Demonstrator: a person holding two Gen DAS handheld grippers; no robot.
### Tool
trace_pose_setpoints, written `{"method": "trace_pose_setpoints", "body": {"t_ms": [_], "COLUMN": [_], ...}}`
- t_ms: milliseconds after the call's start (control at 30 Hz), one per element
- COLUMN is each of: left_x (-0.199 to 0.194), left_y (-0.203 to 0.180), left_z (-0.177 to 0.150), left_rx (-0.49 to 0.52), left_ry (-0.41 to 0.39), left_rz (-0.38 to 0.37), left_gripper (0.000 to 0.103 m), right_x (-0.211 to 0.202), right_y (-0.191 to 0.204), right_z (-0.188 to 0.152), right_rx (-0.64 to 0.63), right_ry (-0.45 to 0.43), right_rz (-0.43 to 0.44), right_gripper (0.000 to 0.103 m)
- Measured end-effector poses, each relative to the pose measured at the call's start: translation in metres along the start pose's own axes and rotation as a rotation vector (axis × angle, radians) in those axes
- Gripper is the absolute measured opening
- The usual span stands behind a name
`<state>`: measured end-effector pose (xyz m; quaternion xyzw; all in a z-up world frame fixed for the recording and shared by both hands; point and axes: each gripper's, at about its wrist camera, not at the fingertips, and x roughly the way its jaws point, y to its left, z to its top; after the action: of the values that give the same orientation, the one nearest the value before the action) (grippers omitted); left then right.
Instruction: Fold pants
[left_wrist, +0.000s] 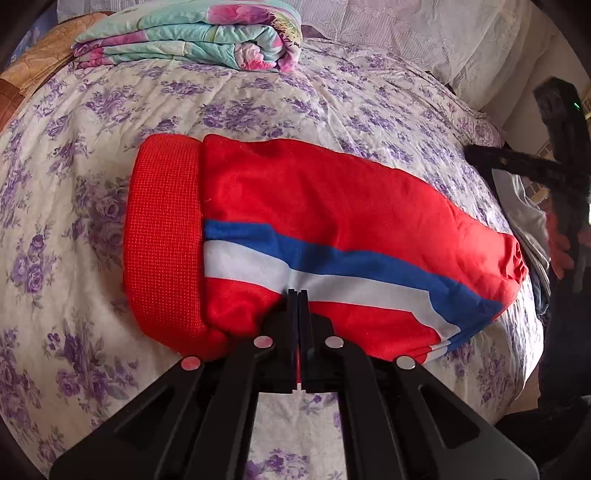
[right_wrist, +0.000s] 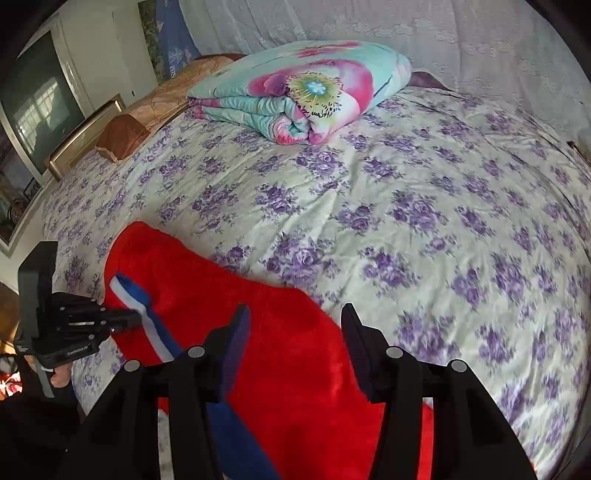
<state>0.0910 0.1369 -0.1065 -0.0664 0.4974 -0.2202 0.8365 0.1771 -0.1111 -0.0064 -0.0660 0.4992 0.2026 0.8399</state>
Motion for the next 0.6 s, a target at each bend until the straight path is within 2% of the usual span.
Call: {"method": "trace_pose_setpoints", "body": {"t_ms": [133,267,400,433,500,567,600], "left_x": [0.001,0.001,0.001,0.001,0.001,0.001,0.001], "left_y": [-0.002,-0.002,-0.004,-0.005,-0.004,-0.004,-0.004], "left_z": [0.002,0.002,0.004,0.004,0.005,0.005,0.005], "left_rx": [0.015,0.028,0.050,0.054,0.056,0.056,0.057], "left_ry": [0.005,0.011,0.017,0.017,0.016,0.015,0.015], "left_rz": [0.001,-0.001,0.010,0.013,0.015,0.016,0.018], "left_gripper": [0.002,0.002,0.002,0.002,0.002,0.001,0.001], "right_x": [0.051,0.078,0.085,0.086,0.089,0.092,0.094], "right_y": [-0.011,-0.010,-0.008,-0.008,-0.005,0.003,0.003], "right_z": [0.021,0.012,0.002,0.001,-0.001,-0.005,-0.005], "right_rx": [-0.016,-0.041,-0.052,-0.051,-0.058,-0.084,-0.081], "right_ry": [0.090,0.156,0.198,0.208,0.228,0.243,0.248], "right_rz": [0.065,0.120,0.181,0.198,0.225,0.192,0.174], "right_gripper": [0.051,0.051,0.050,0.048,0.033,0.020,0.009]}}
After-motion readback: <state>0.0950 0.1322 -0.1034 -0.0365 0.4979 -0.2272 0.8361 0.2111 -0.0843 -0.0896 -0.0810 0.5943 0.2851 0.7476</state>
